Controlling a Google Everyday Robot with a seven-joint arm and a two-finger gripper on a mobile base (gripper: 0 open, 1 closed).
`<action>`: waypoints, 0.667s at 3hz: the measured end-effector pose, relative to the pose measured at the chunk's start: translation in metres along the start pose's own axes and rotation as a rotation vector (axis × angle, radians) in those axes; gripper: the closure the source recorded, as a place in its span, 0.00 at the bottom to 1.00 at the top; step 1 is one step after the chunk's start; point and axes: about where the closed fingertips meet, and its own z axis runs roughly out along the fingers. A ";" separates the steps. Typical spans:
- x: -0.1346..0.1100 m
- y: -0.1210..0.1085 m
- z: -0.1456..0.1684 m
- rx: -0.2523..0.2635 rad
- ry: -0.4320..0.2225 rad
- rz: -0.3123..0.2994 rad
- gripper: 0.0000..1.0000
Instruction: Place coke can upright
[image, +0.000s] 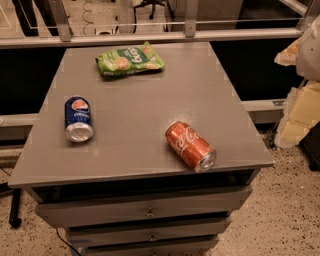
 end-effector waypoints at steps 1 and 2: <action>0.000 -0.003 -0.001 0.008 -0.006 -0.001 0.00; -0.016 -0.008 0.014 0.013 -0.032 0.045 0.00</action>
Offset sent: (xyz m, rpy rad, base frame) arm 0.0426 0.0481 -0.0323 0.1169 -0.0064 -0.1161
